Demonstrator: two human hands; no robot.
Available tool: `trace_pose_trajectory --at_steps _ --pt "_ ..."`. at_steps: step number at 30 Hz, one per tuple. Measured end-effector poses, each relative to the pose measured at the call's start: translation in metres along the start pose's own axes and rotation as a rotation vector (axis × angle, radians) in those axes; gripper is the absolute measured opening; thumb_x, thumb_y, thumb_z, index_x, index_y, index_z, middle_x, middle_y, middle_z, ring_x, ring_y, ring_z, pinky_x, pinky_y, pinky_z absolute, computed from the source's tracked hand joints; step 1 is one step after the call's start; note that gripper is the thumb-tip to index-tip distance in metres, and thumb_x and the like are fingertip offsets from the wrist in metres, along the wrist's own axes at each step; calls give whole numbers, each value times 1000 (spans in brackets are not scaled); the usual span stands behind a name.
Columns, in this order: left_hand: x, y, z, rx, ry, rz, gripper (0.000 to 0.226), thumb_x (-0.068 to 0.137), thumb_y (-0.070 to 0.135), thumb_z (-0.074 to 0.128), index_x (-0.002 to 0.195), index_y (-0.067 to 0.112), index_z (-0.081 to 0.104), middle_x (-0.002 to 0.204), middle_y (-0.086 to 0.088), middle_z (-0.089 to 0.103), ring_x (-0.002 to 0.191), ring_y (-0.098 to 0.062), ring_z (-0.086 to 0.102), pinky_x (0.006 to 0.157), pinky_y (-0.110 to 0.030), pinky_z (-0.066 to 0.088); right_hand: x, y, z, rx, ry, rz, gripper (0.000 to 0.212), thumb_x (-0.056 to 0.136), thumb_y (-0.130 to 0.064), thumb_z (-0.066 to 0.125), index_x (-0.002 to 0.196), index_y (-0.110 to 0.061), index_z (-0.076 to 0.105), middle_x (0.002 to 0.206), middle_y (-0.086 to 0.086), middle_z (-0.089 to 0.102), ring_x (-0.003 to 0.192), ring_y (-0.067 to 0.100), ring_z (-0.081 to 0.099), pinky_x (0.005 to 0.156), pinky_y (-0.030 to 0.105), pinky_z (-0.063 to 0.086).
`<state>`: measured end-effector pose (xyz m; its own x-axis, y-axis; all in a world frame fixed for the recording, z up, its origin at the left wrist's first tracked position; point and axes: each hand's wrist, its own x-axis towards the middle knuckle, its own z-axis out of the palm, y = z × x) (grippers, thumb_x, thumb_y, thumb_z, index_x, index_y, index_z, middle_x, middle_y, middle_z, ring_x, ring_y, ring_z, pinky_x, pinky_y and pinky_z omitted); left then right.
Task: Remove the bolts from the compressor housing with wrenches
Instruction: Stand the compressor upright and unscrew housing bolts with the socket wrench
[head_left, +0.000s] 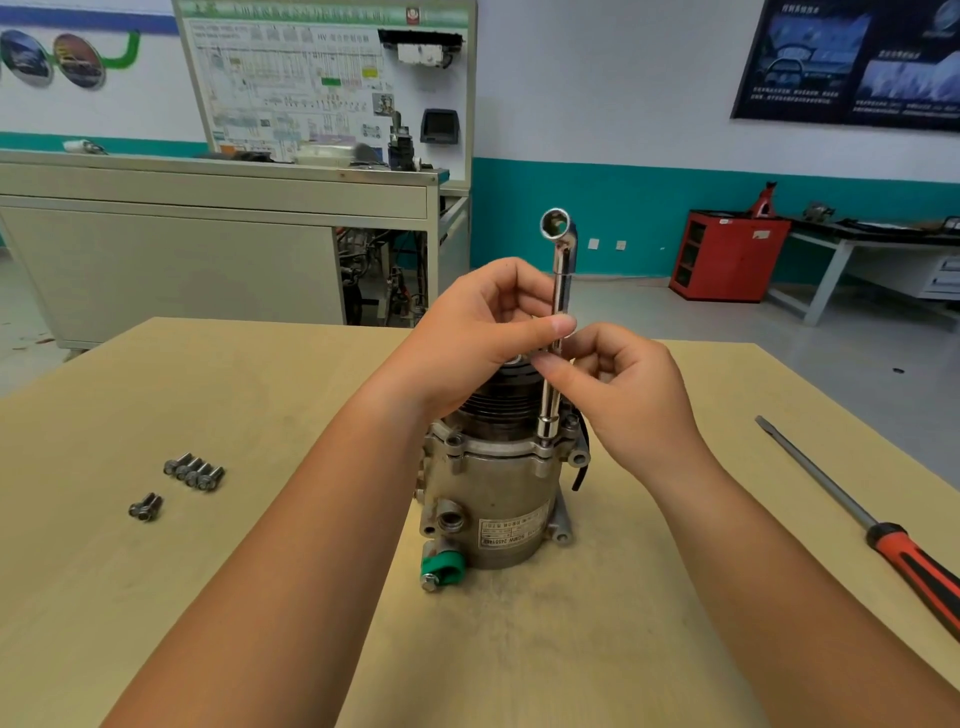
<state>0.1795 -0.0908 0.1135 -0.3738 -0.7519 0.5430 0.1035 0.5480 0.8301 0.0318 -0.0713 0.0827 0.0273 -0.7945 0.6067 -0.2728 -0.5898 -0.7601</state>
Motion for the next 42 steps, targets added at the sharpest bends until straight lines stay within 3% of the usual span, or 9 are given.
trace_pose_trajectory --at_steps 4,7,12,17,21,26,32,37,42 --pt "-1 4 2 6 -20 -26 15 82 9 64 89 21 64 75 14 67 68 3 60 58 -8 43 -1 -2 0 -13 -70 -26 10 87 -17 64 79 -12 67 56 5 43 52 6 36 50 18 32" --pt "-1 6 2 -15 -42 -53 20 85 14 55 96 24 68 86 9 72 69 3 60 51 -7 37 -2 -2 -1 11 -99 -27 18 92 -13 56 79 -9 68 49 -10 40 48 2 35 50 16 29" --pt "-1 2 2 4 -30 0 22 89 -1 57 91 20 66 78 11 72 76 1 66 61 -7 45 -2 1 -2 68 -71 5 17 88 -20 59 82 -8 68 49 -12 41 47 1 36 48 13 29" --pt "1 -2 2 42 36 0 22 78 6 72 76 18 54 63 13 60 60 -2 55 62 -15 47 -1 1 -2 9 -25 8 10 77 -21 72 75 -26 64 46 -12 43 48 2 37 48 14 33" --pt "1 0 5 63 28 -1 16 83 7 69 78 19 59 66 14 62 64 0 57 62 -13 46 -1 -2 -3 2 -67 -1 10 84 -17 67 76 -22 65 55 9 51 52 5 41 52 19 36" --pt "-1 4 4 17 -33 -8 19 93 5 53 94 18 68 83 11 72 79 1 66 63 -9 47 -3 -1 -4 59 -138 11 19 90 -19 51 81 -17 68 47 -13 45 47 0 39 48 12 30" --pt "1 1 7 94 46 -3 16 75 17 72 70 24 59 64 10 62 61 -6 59 62 -19 50 -4 -2 -4 -6 -65 10 6 79 -21 71 78 -23 65 51 -9 43 49 2 38 49 17 35" --pt "1 -2 7 137 84 -9 24 76 16 76 72 21 53 60 13 56 58 -3 51 60 -17 47 -5 -7 -2 -23 -130 -28 15 88 -18 61 86 -33 64 77 14 65 68 22 55 66 35 48" --pt "-4 7 13 116 86 -34 11 82 25 63 85 16 57 79 -6 53 71 -13 52 61 -18 46 -5 -9 -3 -74 -179 -30 19 93 -17 53 85 -30 64 54 -18 56 53 -2 48 51 11 35"
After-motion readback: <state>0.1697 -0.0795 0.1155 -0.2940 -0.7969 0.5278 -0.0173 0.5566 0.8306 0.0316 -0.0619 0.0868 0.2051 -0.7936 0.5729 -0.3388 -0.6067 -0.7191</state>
